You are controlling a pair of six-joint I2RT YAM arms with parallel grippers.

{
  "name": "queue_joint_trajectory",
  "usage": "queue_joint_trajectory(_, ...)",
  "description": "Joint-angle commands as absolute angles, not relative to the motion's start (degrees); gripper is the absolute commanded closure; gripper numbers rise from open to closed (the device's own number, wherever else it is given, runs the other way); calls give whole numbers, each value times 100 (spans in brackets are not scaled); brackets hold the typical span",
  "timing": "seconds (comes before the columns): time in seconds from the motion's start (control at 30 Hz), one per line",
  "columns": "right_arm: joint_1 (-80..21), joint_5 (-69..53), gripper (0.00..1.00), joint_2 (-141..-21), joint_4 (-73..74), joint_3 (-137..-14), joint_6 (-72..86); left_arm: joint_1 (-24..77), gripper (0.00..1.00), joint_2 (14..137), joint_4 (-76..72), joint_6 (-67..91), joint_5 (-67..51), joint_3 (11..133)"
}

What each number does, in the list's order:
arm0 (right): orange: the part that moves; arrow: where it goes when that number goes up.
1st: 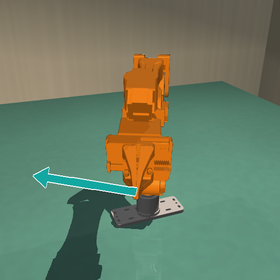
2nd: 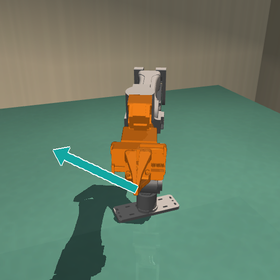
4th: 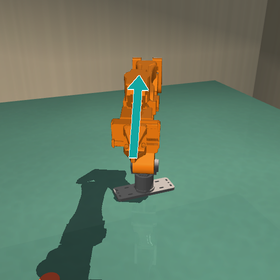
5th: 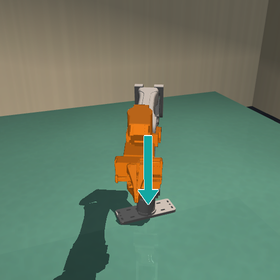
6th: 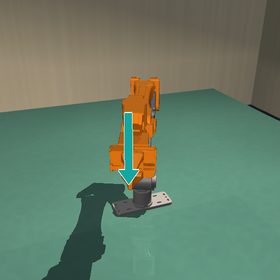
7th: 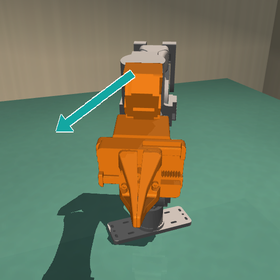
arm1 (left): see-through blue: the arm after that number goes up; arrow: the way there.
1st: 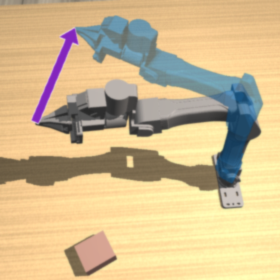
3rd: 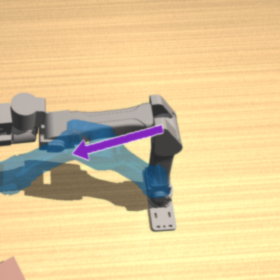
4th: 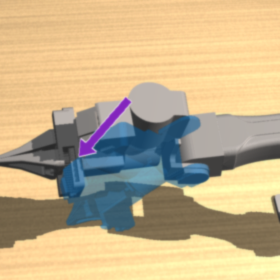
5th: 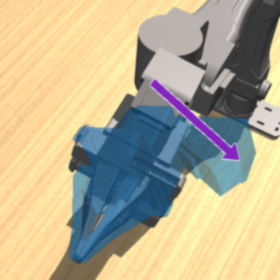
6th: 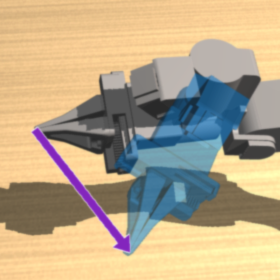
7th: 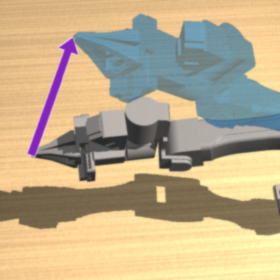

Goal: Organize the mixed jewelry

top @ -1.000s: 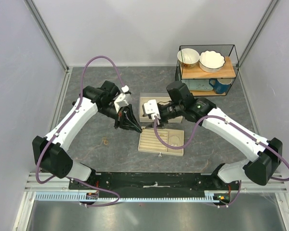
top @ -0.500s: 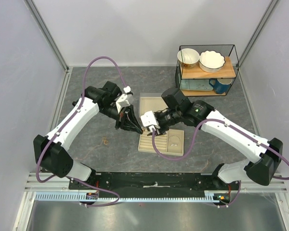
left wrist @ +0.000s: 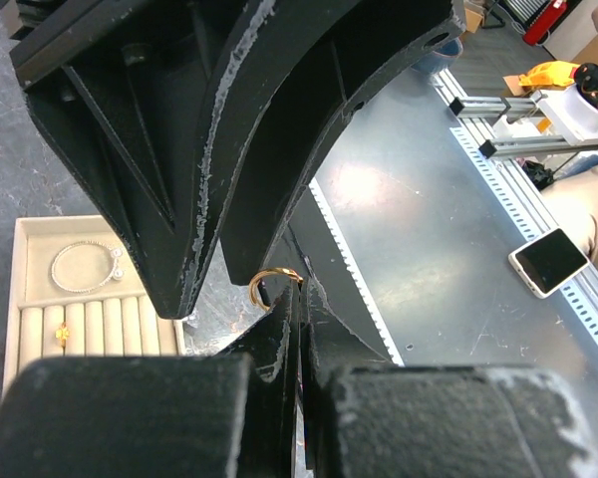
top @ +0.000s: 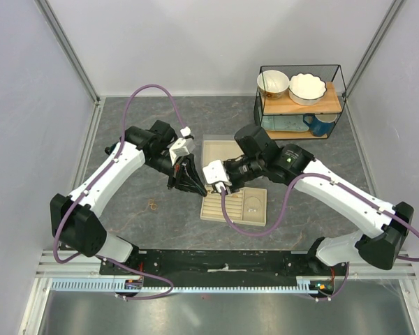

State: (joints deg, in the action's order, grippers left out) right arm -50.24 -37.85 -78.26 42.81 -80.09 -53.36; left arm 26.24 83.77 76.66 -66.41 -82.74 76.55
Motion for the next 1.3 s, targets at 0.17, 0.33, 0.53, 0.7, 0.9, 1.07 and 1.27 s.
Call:
queue_joint_trajectory(0.17,-5124,-3893,56,-7559,4315,-8174,-5300,2654,98,8297,8183,-6557,-8675,7638)
queue_joint_trajectory(0.33,-5177,-3964,57,-7550,4298,-8174,-5212,2654,98,8314,8174,-6548,-8684,7638)
queue_joint_trajectory(0.53,-5264,-3938,58,-7559,4219,-8112,-5168,2654,98,8323,8174,-6539,-8684,7638)
queue_joint_trajectory(0.7,-5317,-3929,59,-7567,4184,-8104,-5133,2654,99,8341,8156,-6539,-8692,7629)
queue_joint_trajectory(0.9,-5379,-3894,61,-7585,4131,-8068,-5098,2654,98,8332,8148,-6539,-8701,7620)
queue_joint_trajectory(1.07,-5423,-3894,67,-7611,4104,-8051,-5063,2654,98,8314,8147,-6530,-8710,7611)
queue_joint_trajectory(1.27,-5449,-3885,76,-7620,4069,-8016,-5045,2654,98,8270,8077,-6469,-8710,7567)
